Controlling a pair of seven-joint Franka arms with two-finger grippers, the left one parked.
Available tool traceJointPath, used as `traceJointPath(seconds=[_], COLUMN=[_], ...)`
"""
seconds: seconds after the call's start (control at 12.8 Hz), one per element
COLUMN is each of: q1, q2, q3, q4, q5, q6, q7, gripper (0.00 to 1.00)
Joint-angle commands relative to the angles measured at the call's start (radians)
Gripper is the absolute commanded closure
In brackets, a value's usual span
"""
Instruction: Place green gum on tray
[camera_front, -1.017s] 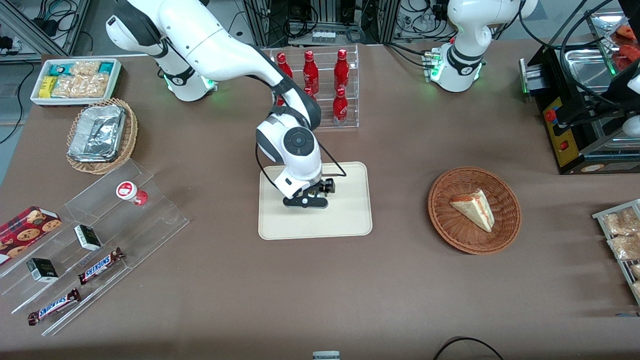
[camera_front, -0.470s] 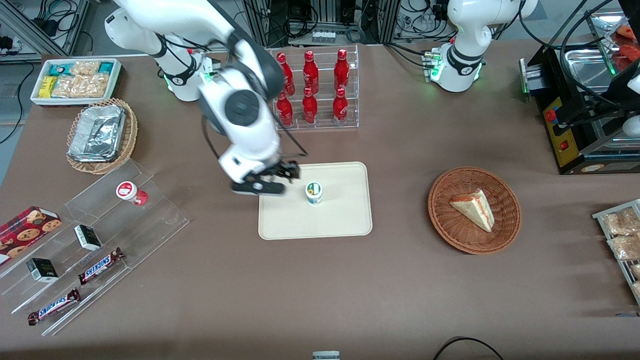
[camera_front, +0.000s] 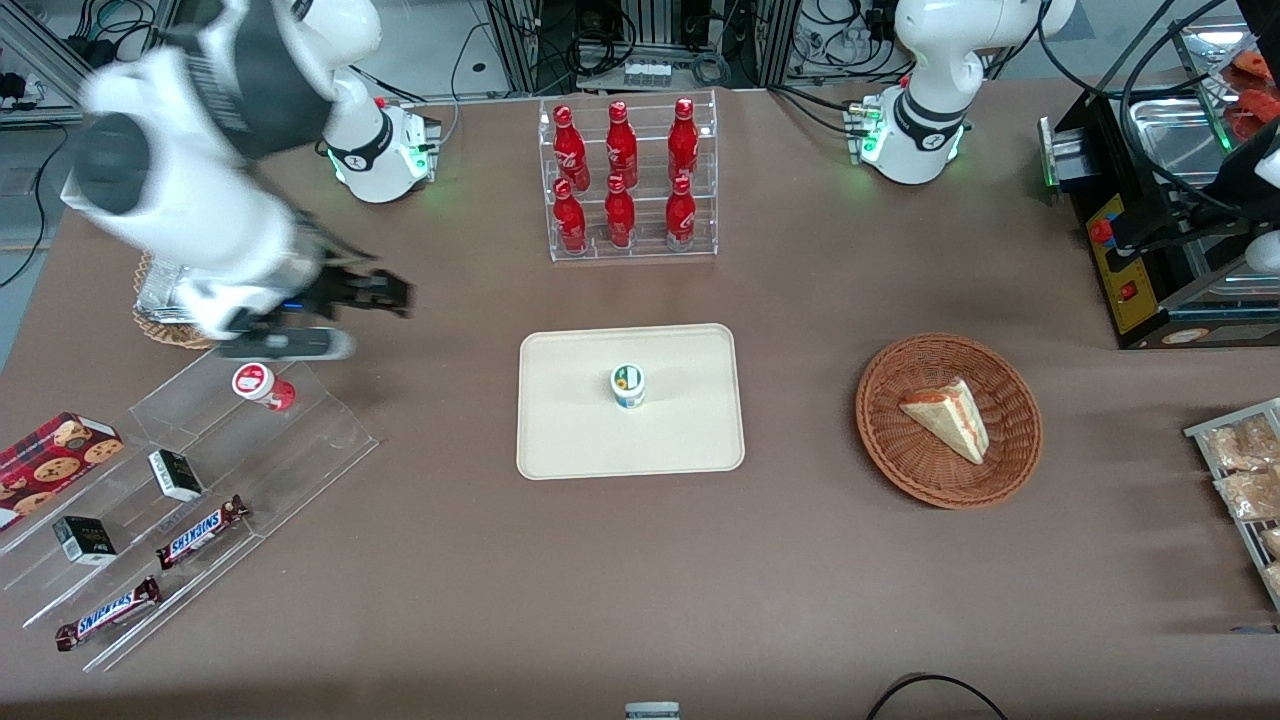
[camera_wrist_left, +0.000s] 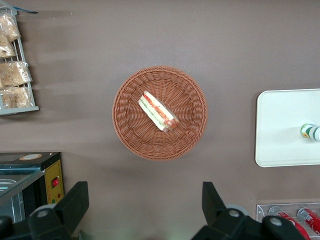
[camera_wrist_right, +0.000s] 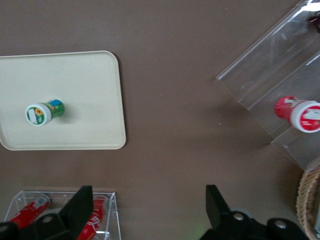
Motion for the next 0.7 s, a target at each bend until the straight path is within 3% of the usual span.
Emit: traceJointPath(seconds=[0.0, 0.23, 0.63], q1=[-0.121, -0.202, -0.206], q2=[-0.020, -0.026, -0.032], q3=[0.005, -0.020, -0.101], q4=[0.040, 0.054, 0.054], q5=[0.013, 0.000, -0.020], q6=[-0.091, -0.145, -0.164], q7=[-0.108, -0.113, -0.175], gripper=[0.00, 0.00, 0.00])
